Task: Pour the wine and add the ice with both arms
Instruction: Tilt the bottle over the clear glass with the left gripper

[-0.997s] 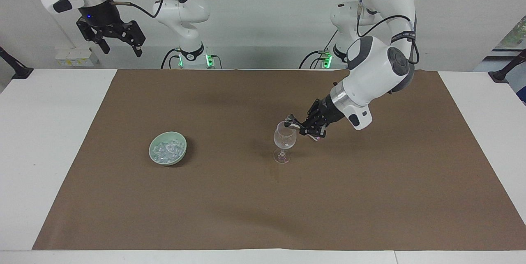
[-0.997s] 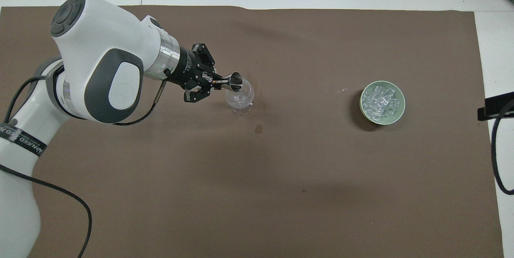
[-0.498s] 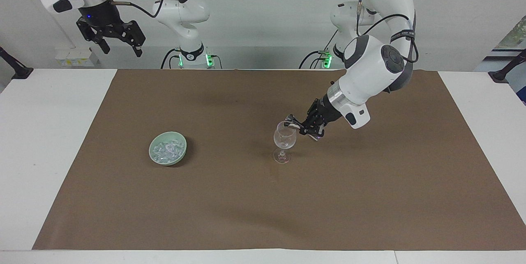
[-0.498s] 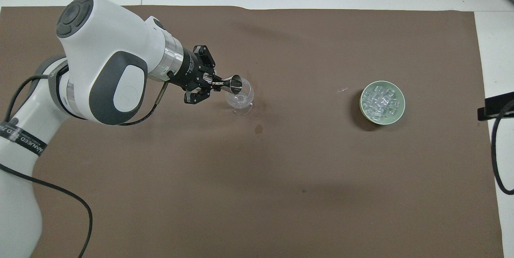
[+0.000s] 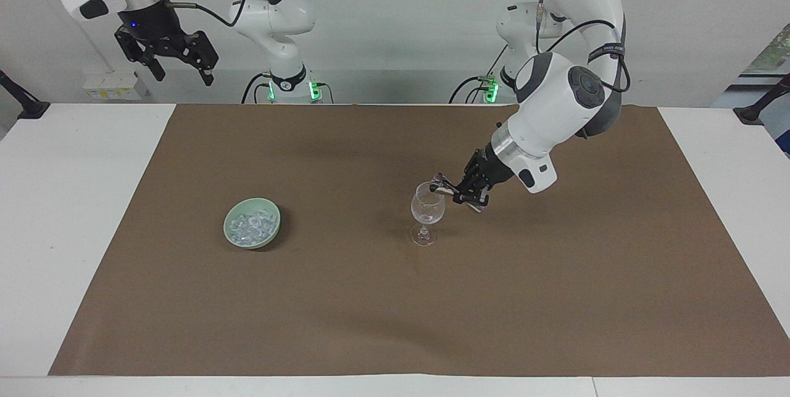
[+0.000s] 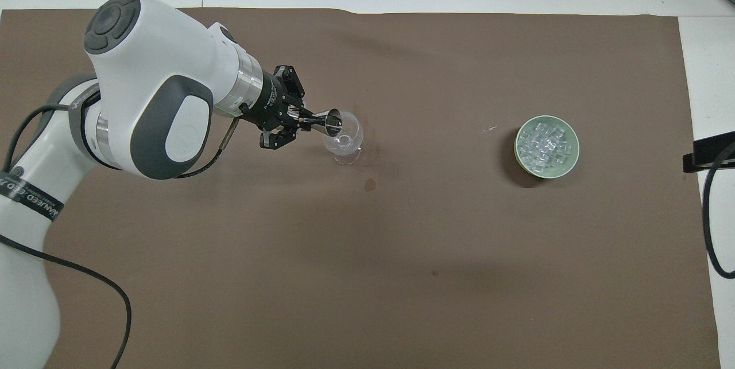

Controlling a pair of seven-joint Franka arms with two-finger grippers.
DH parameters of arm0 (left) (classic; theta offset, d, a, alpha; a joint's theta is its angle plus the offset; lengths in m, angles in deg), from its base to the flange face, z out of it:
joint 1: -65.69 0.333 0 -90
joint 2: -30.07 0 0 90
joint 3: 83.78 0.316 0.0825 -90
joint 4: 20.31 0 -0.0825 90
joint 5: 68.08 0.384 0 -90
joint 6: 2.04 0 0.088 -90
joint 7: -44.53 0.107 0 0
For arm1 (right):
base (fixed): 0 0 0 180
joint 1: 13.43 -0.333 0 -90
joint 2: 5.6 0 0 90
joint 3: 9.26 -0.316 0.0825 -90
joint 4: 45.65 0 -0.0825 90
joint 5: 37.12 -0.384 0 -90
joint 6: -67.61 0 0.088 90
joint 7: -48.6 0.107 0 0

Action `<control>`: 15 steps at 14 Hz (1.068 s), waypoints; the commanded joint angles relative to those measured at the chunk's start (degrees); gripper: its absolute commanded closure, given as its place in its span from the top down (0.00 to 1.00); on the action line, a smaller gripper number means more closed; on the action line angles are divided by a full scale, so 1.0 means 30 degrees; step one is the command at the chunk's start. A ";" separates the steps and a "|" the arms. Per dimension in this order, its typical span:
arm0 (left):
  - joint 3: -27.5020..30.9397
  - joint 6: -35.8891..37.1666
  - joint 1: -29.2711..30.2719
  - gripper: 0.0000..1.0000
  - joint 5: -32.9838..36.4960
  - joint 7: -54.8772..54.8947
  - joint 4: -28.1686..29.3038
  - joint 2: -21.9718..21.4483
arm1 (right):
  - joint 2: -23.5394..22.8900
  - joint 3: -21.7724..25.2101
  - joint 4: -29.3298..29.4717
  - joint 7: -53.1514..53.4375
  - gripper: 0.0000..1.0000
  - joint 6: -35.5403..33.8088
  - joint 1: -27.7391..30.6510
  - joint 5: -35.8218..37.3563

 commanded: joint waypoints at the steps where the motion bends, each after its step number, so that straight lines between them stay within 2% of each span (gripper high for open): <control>1: -0.0140 0.0606 -0.0407 0.00 0.0987 -0.0864 -0.0783 0.0349 | 0.0388 -0.0029 -0.0482 -0.0304 1.00 0.0255 0.0105 -0.0168; 6: -0.0199 0.0839 -0.0437 0.00 0.1310 -0.1069 -0.0812 0.0349 | 0.0388 -0.0029 -0.0482 -0.0275 1.00 0.0255 0.0105 -0.0168; 9: -0.0639 0.1104 -0.0437 0.00 0.2510 -0.1742 -0.1220 0.0582 | 0.0388 -0.0029 -0.0453 -0.0304 1.00 0.0255 0.0105 -0.0168; 15: -0.0873 0.1397 -0.0466 0.00 0.3330 -0.2063 -0.1515 0.0671 | 0.0388 -0.0029 -0.0482 -0.0304 1.00 0.0255 0.0105 -0.0168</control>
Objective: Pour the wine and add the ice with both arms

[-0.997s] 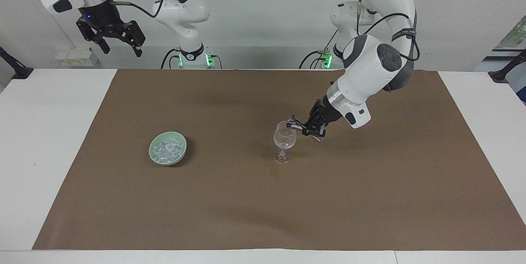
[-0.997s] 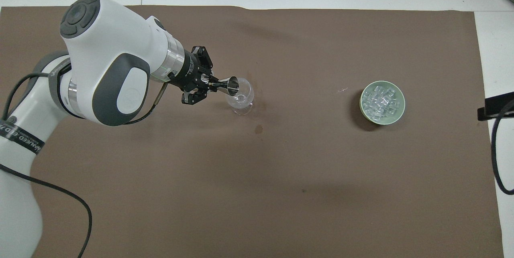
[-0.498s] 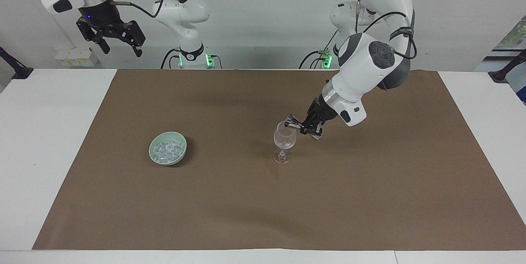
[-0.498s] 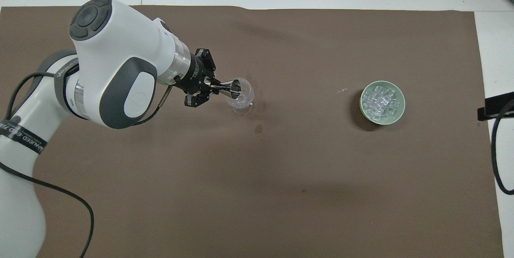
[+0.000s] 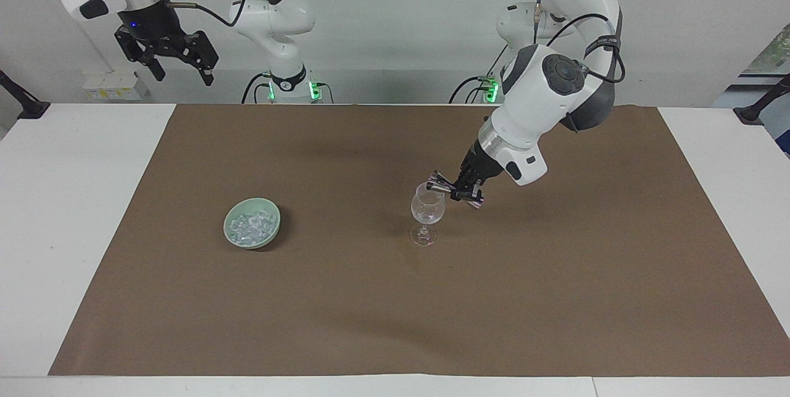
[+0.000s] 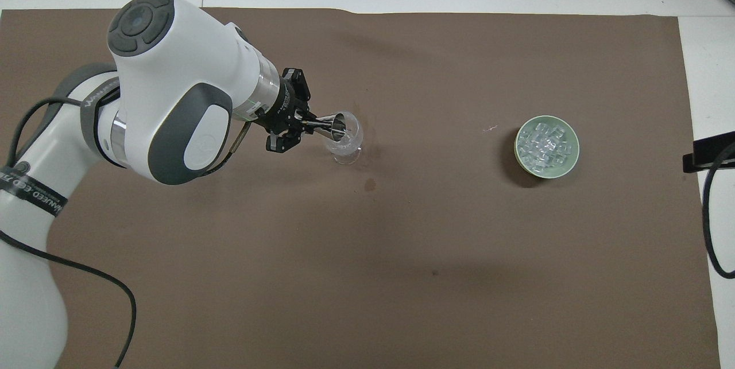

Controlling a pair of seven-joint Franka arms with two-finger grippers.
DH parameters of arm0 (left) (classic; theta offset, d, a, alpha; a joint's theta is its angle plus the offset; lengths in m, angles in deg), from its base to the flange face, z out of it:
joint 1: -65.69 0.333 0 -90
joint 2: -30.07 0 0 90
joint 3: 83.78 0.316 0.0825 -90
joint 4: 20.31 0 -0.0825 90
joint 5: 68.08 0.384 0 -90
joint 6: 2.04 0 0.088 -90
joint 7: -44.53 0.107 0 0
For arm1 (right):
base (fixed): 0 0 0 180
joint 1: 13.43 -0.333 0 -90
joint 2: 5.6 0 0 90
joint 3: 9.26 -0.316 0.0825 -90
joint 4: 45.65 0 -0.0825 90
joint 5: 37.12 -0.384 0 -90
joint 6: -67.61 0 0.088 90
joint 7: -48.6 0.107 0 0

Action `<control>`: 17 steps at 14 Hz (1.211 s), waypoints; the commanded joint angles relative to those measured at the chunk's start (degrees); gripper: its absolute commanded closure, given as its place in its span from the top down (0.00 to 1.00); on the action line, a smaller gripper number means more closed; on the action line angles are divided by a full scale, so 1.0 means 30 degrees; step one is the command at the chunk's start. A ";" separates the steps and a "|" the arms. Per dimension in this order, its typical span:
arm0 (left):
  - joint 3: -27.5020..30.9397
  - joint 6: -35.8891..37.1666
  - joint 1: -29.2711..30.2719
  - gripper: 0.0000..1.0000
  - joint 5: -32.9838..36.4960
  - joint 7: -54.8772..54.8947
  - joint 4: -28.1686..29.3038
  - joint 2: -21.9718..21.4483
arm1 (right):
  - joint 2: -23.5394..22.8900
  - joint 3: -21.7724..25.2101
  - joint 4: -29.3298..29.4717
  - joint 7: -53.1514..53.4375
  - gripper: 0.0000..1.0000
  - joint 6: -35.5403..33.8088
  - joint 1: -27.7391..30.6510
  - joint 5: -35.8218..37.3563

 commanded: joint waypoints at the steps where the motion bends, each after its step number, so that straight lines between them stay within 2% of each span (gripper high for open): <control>1: -0.0219 0.0678 -0.0251 0.00 0.1163 -0.0837 -0.0869 0.0467 | 0.0388 -0.0029 -0.0482 -0.0304 1.00 0.0255 0.0105 -0.0168; 12: -0.0748 0.0736 -0.0427 0.00 0.2689 -0.1629 -0.0928 0.0497 | 0.0388 -0.0029 -0.0482 -0.0304 1.00 0.0255 0.0105 -0.0168; 17: -0.0865 0.1233 -0.0515 0.00 0.3595 -0.1629 -0.1600 0.0788 | 0.0388 -0.0029 -0.0453 -0.0304 1.00 0.0255 0.0105 -0.0168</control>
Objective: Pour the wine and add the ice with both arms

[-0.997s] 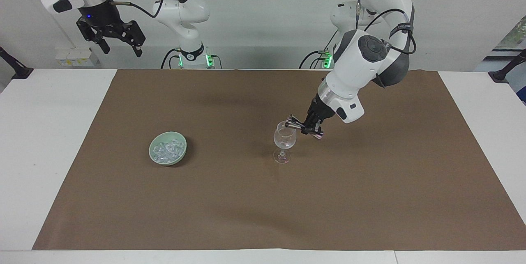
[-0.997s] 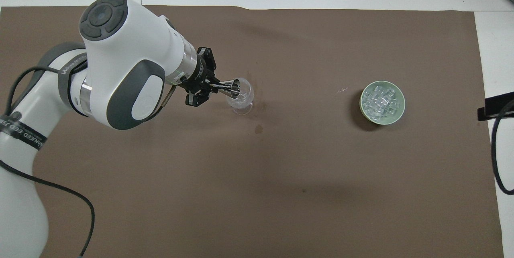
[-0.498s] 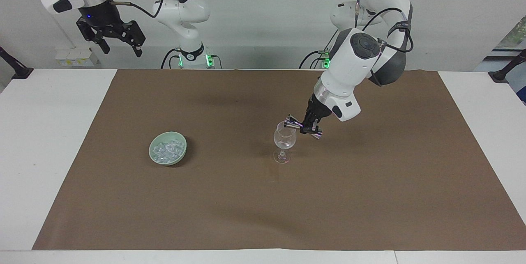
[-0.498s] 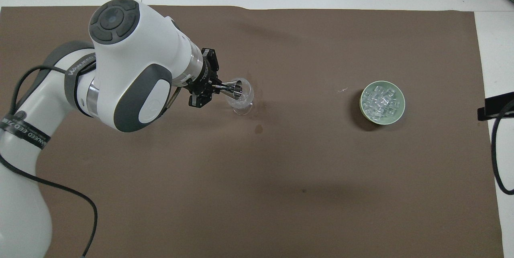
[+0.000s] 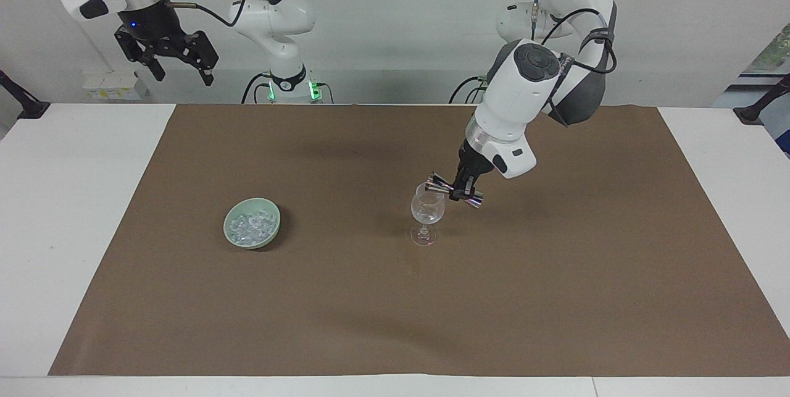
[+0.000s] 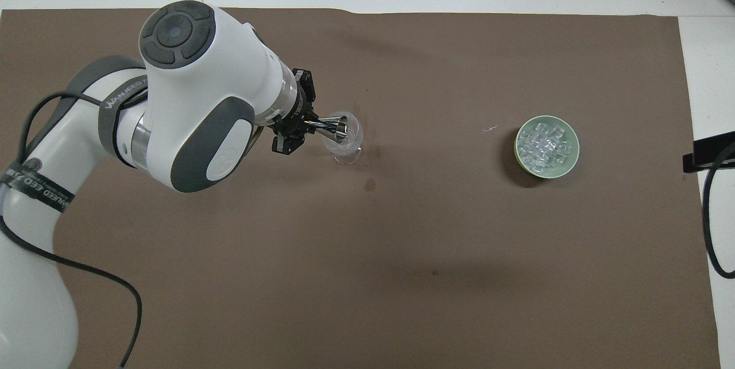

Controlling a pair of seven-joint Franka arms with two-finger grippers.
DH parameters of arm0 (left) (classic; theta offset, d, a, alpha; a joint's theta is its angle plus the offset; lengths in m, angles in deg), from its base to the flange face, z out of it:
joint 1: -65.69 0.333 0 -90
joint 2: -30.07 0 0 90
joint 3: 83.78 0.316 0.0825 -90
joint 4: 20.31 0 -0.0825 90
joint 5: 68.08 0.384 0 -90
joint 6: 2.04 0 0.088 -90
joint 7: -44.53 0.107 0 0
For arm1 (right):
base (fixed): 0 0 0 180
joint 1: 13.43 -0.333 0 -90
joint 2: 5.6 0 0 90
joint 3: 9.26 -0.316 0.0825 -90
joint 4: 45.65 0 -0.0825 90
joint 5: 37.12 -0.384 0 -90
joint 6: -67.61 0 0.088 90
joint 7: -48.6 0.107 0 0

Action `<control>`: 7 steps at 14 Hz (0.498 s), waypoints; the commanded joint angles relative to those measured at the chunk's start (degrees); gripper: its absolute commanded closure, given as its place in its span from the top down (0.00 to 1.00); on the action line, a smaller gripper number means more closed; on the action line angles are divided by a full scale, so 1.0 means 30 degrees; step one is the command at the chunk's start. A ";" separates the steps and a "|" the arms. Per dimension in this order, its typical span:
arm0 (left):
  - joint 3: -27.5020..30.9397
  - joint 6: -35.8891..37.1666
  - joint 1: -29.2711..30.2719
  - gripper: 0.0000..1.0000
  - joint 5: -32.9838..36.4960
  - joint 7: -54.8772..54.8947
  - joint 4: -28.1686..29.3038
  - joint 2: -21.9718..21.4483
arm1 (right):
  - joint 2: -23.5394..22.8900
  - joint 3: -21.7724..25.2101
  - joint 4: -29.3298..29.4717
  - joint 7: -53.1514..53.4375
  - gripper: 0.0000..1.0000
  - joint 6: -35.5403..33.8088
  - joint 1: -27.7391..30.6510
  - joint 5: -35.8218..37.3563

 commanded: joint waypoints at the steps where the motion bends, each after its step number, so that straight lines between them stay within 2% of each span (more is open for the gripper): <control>1: -0.0048 0.0924 -0.0261 0.00 0.0852 -0.0466 -0.1226 0.0626 | 0.0388 -0.0029 -0.0482 -0.0276 1.00 0.0255 0.0105 -0.0168; 7: -0.0224 0.0661 -0.0407 0.00 0.1787 -0.0932 -0.1957 0.1124 | 0.0388 -0.0029 -0.0453 -0.0304 1.00 0.0255 0.0105 -0.0168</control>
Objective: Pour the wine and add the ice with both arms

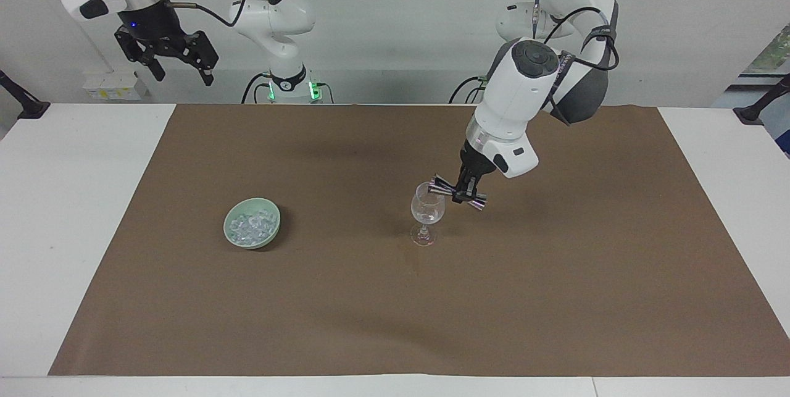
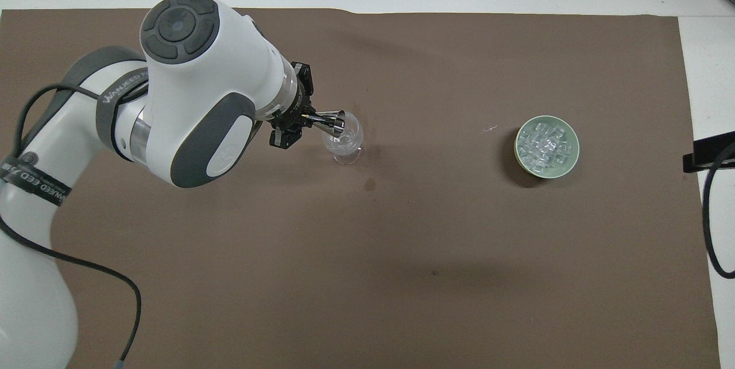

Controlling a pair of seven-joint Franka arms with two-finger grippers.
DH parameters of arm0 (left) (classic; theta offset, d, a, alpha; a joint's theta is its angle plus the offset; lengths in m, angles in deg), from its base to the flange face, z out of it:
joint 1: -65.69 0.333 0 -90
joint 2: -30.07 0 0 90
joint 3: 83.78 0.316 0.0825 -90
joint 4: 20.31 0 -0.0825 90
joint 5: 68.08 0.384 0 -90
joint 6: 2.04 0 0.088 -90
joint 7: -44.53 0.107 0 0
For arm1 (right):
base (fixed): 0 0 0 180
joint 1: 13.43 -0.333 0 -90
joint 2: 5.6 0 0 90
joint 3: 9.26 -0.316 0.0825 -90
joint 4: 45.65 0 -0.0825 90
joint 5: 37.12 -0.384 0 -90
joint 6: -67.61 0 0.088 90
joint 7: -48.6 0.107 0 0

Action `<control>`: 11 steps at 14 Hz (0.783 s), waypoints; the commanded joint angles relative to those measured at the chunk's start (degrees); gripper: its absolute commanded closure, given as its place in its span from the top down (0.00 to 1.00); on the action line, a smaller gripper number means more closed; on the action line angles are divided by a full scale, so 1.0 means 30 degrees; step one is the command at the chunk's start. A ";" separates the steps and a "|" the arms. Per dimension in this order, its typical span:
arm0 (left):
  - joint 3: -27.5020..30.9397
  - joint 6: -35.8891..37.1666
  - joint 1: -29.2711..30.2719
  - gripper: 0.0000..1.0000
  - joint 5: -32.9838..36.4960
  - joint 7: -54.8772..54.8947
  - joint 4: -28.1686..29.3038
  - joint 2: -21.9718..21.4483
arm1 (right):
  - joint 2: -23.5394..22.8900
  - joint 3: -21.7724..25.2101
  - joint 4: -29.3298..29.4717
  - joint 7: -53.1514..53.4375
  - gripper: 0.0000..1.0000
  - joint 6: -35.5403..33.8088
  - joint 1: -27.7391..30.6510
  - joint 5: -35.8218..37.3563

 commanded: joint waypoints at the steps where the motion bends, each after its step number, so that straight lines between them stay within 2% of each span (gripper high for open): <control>1: -0.0175 0.0422 -0.0373 0.00 0.1052 -0.0768 -0.1335 0.0921 | 0.0387 -0.0029 -0.0482 -0.0304 1.00 0.0255 0.0105 -0.0168; 11: -0.0585 0.1211 -0.0373 0.00 0.2489 -0.0564 -0.1394 0.0952 | 0.0387 -0.0029 -0.0482 -0.0304 1.00 0.0255 0.0105 -0.0168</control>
